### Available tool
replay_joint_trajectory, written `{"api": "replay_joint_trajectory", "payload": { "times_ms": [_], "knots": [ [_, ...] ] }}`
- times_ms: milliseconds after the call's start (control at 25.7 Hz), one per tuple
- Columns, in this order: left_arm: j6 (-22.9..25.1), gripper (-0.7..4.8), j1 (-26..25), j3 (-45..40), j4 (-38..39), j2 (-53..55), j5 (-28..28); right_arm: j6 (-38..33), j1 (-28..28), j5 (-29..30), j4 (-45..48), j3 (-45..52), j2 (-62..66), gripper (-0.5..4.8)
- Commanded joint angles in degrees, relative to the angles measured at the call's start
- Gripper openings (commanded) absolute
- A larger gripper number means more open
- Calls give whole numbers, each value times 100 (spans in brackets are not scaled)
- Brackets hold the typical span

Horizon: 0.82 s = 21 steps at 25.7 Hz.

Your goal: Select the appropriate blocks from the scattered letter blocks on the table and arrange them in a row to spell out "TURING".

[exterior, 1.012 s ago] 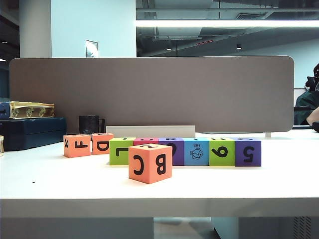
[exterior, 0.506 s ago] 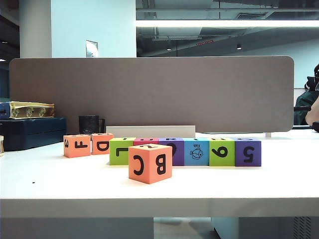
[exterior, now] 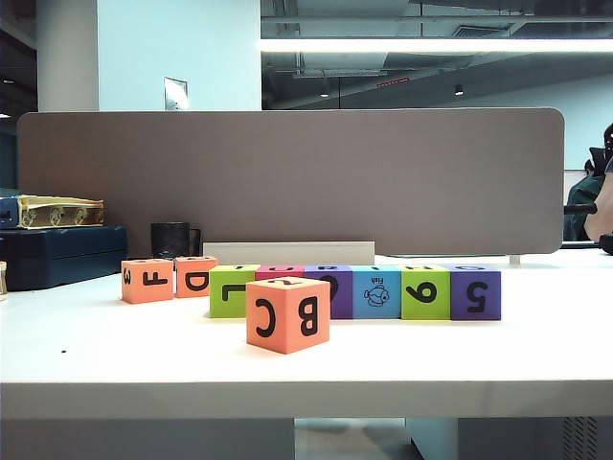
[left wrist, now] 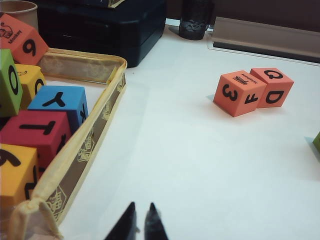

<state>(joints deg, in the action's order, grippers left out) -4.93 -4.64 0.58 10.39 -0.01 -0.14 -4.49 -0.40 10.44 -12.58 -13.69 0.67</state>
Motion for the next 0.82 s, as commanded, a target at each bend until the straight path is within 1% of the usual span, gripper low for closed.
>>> {"api": "replay_joint_trajectory", "payload": {
  "times_ms": [39, 117, 272, 389, 506, 623, 817],
  "knots": [
    [2, 26, 2, 4, 26, 2, 37, -2, 0, -127, 1019, 597, -68, -1],
    [2, 26, 2, 4, 26, 2, 35, -2, -4, -205, 1320, 887, -68, -1],
    [0, 26, 2, 4, 26, 2, 35, 0, -72, -332, 1314, 1172, -68, -1],
    [2, 26, 2, 4, 26, 2, 37, -2, -94, -588, 1239, 1346, -68, -1],
    [2, 26, 2, 4, 26, 2, 37, 7, -94, -590, 861, 1364, -68, -1],
    [0, 26, 2, 4, 26, 2, 37, 24, -94, -605, 219, 1362, -68, -1],
    [2, 26, 2, 4, 26, 2, 35, 26, -70, -649, 243, 1360, -70, -1]
  ]
}}
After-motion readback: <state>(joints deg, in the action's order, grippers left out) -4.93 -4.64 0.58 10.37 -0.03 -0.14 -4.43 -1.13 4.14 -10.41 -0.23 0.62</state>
